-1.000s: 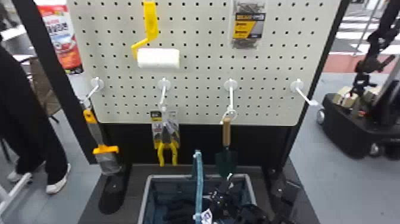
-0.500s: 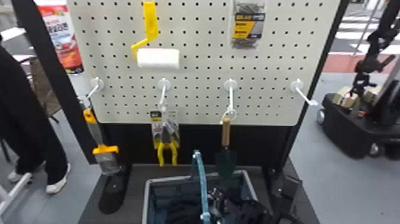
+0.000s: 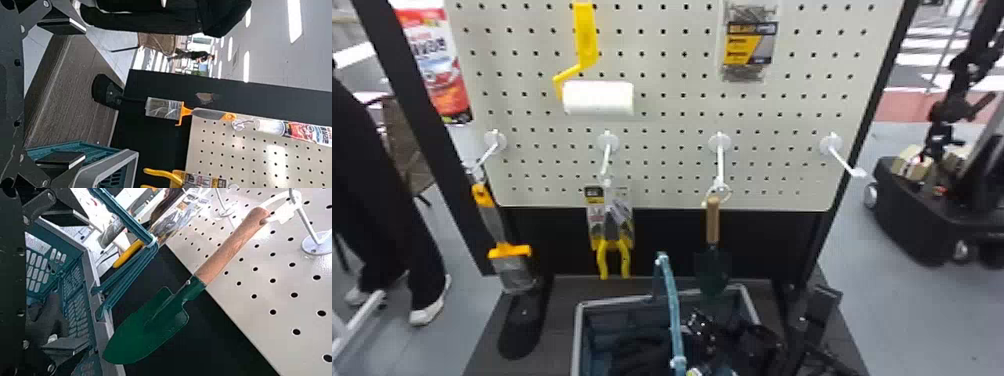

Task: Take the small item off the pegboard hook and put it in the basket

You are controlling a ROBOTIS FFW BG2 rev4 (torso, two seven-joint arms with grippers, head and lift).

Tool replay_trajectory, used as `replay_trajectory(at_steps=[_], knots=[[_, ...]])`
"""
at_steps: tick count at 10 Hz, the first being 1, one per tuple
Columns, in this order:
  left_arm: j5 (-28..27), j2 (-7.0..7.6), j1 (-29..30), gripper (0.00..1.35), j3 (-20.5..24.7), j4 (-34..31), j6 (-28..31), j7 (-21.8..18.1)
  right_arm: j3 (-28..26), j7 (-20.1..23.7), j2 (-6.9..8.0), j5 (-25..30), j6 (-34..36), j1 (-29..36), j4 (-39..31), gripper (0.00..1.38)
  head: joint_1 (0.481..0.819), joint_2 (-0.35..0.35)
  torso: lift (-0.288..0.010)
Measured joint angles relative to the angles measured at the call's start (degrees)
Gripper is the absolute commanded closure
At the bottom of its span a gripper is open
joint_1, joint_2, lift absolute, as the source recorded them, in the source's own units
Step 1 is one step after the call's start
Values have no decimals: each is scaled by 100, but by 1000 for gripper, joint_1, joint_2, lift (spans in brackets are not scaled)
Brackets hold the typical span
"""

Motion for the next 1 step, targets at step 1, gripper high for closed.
replay_trajectory(at_steps=[1], knots=[[0,5,-1,173,0,2,-3,0,-5,0,0,60,-11,7,-50,176,549,0,-100]])
